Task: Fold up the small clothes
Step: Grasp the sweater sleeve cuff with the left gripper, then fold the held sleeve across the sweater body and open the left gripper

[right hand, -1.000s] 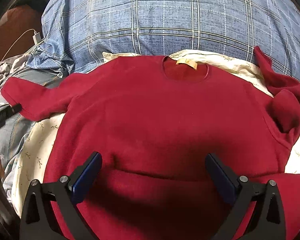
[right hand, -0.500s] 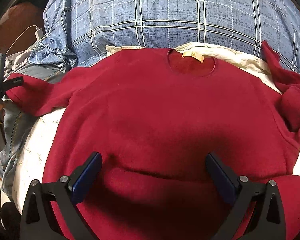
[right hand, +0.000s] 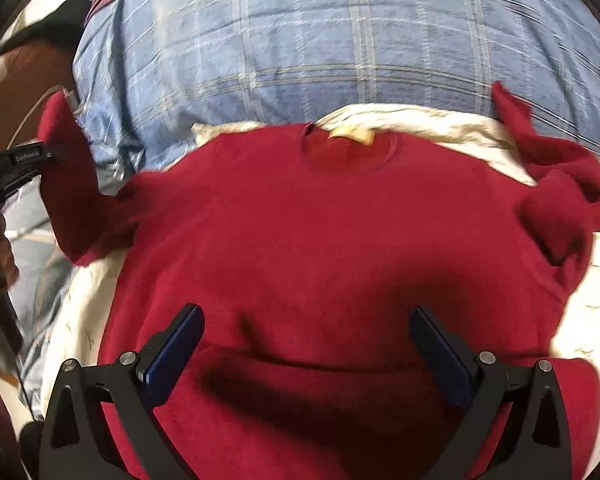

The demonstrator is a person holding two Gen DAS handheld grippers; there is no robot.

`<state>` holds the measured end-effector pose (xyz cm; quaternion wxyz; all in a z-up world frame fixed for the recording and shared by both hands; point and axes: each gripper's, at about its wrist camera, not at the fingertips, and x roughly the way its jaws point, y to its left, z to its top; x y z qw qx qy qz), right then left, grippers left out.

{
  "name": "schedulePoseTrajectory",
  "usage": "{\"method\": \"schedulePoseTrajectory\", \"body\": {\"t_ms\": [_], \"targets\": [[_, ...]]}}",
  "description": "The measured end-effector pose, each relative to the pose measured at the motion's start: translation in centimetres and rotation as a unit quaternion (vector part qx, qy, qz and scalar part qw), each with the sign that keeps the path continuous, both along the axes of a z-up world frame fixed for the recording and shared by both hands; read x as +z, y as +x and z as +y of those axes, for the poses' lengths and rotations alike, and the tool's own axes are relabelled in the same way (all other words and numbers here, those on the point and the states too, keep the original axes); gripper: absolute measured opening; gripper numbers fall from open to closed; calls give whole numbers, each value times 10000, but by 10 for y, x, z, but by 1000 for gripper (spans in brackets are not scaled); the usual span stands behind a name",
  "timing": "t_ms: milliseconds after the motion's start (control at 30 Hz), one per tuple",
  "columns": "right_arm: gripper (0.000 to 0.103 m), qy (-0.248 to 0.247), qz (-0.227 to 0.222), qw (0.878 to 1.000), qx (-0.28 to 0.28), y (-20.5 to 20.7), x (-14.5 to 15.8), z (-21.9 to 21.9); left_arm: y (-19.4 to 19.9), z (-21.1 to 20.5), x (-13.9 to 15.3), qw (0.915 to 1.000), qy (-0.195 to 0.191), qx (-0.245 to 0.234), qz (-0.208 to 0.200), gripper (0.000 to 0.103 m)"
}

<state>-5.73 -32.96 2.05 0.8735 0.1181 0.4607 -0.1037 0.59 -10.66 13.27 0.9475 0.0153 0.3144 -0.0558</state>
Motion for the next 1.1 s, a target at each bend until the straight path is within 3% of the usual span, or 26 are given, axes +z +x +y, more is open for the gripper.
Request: {"method": "schedulePoseTrajectory", "body": {"t_ms": [167,267,400,500,567,700,800,867,933,1067,1100], "targets": [[103,-78,-227,9991,-343,-17,14,-36,-14,-86,-9,9959,-274,-845,195,9],[103,214,-466,9967,-630,-32,16,-64,-14,-120,-31,9895,-401,-1265,570,10],[103,101,-373,9961,-796,-36,19,-82,-10,-142,-66,9804,-203,-1578,1165,30],[102,76,-436,9965,-712,-32,24,-91,-23,-121,-55,9802,-95,-1653,1083,43],[101,-4,-452,9971,-611,-23,25,-92,-32,-97,-38,9836,-125,-1589,841,66],[96,-17,-407,9985,-364,0,17,-86,-54,-31,-20,9960,203,-808,323,69],[91,-1,-295,9993,-230,28,3,-81,-51,8,-26,9994,85,-229,252,69],[83,-32,-121,9997,-220,46,-8,-79,-46,25,-33,9997,-95,65,213,69],[63,-11,112,9998,-168,66,-23,-79,-38,31,-45,9991,-107,354,197,69],[36,-30,303,9995,67,88,-42,-71,-20,36,-64,9978,-158,509,399,69],[14,-123,272,9994,156,89,-41,-67,-16,37,-64,9975,-188,575,363,69]]}}
